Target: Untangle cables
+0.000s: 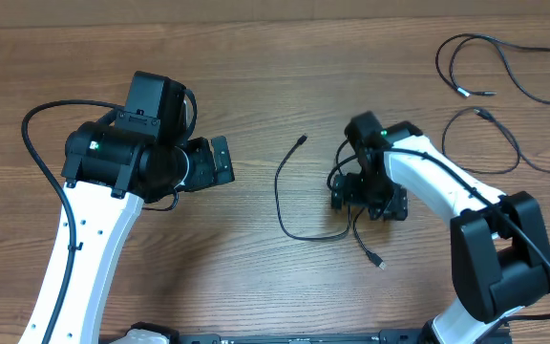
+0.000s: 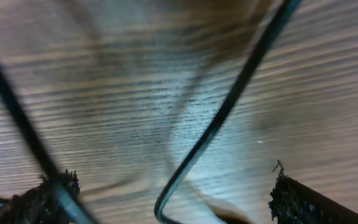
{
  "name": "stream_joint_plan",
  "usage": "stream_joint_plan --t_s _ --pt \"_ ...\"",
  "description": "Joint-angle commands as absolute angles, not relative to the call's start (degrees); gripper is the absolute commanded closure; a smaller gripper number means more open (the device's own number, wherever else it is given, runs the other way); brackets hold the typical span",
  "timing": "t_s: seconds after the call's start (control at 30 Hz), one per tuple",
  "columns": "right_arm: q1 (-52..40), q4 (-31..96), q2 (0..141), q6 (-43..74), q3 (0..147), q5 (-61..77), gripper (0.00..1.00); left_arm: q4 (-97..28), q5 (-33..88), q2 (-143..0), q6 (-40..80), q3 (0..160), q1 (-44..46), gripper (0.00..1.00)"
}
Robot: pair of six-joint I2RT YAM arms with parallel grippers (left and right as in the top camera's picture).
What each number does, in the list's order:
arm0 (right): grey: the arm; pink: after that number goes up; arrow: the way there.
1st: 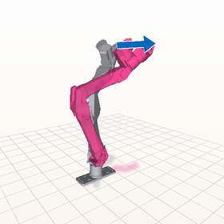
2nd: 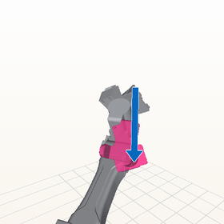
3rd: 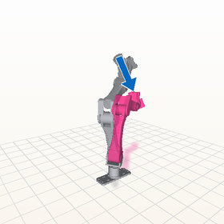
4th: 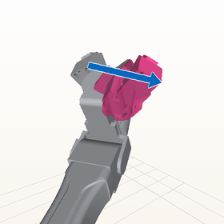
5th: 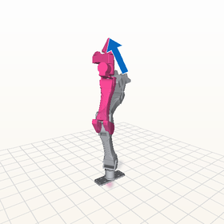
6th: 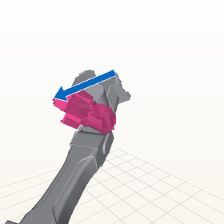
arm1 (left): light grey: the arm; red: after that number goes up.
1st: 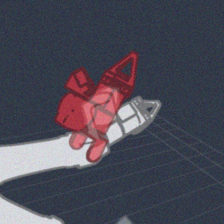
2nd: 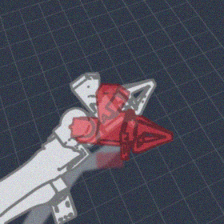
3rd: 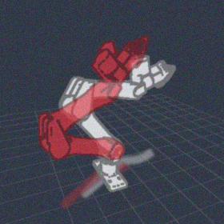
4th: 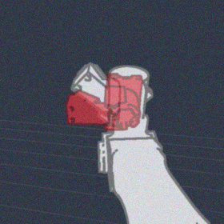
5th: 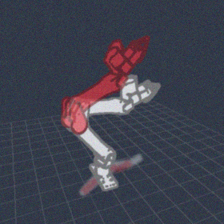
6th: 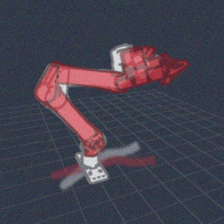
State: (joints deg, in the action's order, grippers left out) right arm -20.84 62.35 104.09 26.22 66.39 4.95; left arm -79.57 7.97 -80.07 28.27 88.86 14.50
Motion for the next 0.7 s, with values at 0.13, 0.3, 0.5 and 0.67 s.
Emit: stream_joint_plan --t_s 0.13,0.3,0.5,0.67 --pt "-21.1 57.3 102.9 25.6 63.6 9.3 0.49 -79.3 8.6 -80.4 27.2 89.7 14.3 0.00" --pt "-20.9 55.7 102.9 25.6 64.0 11.1 0.81 -79.3 8.6 -80.4 27.2 89.7 14.3 0.00" --pt "-20.8 55.6 102.9 24.7 67.2 20.1 0.96 -78.6 8.8 -80.6 27.2 89.7 14.3 0.01" --pt "-20.9 55.5 102.9 17.1 69.1 34.7 0.96 -77.9 8.6 -82.8 27.2 89.7 14.3 0.00"
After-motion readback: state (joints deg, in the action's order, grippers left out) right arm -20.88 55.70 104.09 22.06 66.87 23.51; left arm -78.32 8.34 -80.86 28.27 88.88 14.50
